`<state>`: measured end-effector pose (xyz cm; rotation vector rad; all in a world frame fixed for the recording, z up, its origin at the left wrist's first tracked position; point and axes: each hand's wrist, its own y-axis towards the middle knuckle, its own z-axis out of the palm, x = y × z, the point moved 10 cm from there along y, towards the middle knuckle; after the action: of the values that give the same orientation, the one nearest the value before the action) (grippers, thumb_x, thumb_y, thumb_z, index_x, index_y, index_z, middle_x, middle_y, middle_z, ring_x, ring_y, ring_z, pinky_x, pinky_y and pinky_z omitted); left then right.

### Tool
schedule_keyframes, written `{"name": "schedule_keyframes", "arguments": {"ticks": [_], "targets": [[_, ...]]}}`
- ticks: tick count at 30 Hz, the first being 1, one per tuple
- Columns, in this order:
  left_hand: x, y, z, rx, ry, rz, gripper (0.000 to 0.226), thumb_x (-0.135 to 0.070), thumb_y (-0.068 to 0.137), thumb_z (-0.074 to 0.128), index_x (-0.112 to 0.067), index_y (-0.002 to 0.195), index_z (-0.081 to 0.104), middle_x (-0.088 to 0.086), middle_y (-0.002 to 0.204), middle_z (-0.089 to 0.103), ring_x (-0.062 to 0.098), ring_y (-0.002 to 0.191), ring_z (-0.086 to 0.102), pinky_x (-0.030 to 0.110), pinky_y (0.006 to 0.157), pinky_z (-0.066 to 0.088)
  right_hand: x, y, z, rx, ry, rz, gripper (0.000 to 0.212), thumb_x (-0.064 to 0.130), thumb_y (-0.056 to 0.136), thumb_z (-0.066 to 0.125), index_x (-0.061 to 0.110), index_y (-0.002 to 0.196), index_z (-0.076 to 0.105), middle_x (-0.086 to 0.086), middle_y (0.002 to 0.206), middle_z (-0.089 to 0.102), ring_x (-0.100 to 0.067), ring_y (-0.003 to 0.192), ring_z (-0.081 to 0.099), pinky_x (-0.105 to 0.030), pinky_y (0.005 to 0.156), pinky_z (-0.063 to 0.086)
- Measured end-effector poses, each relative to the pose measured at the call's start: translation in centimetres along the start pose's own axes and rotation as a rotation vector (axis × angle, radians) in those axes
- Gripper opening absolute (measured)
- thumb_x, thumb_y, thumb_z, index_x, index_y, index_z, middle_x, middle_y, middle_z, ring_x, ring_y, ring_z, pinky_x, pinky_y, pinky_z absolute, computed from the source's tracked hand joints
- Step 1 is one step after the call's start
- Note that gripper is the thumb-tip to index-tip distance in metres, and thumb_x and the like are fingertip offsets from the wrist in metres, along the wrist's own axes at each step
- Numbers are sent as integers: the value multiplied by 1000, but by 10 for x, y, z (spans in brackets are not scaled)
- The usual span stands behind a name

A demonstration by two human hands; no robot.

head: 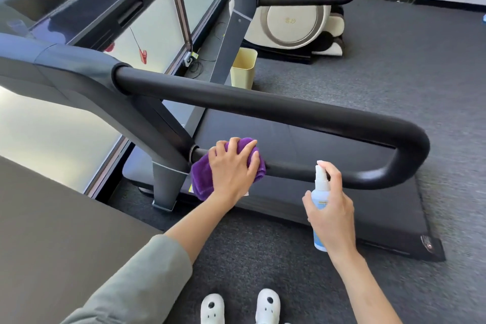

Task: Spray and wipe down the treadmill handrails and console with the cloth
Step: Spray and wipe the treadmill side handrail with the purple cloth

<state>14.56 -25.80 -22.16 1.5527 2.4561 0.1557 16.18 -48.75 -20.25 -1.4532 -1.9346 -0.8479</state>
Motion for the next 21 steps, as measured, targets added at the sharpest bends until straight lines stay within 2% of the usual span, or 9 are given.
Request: {"name": "schedule_keyframes", "arguments": {"ticks": [4,8,10,14,16,18,21], "targets": [[-64,-11,-4,-26,-81,148,46,-50,96,31,-33,127,60,1,121,60,30,102,52,41,84,39,5,8,-4,1,-14,-24,66,5,84,65,39,133,38,-1,111,70,-39,80,63,-41,72,50],[-47,-3,-4,35,-74,255,52,-57,96,30,-32,136,51,4,122,57,27,96,55,37,77,46,12,19,-2,-1,-19,-45,65,5,84,64,37,133,38,-1,100,68,-38,76,62,-39,70,50],[-18,0,-6,41,-120,223,51,-57,95,35,-31,136,52,4,120,56,25,96,55,37,78,48,15,23,1,8,-13,-50,64,6,84,64,38,133,38,2,94,64,-37,76,60,-36,67,46],[46,3,-10,-34,-146,135,47,-48,99,33,-25,127,63,4,117,59,25,109,53,38,94,43,17,26,4,33,-4,-50,63,6,85,62,40,132,36,1,93,64,-33,76,58,-39,68,49],[68,3,-8,-45,-183,80,41,-43,101,35,-26,126,63,2,120,58,24,105,55,37,87,46,12,22,-2,26,12,-49,64,7,86,62,41,133,37,2,90,63,-28,75,56,-36,67,46],[66,4,-5,-51,-157,38,41,-44,100,35,-30,124,64,2,122,58,27,100,56,38,83,45,2,17,-11,11,32,-30,64,7,86,63,42,133,37,4,92,64,-24,76,55,-32,69,43],[32,4,-4,-57,-102,36,44,-46,97,30,-34,119,67,3,120,59,30,101,54,42,85,42,-15,5,-26,-17,35,-14,64,6,86,64,40,134,39,6,108,68,-21,79,56,-30,72,41]]}}
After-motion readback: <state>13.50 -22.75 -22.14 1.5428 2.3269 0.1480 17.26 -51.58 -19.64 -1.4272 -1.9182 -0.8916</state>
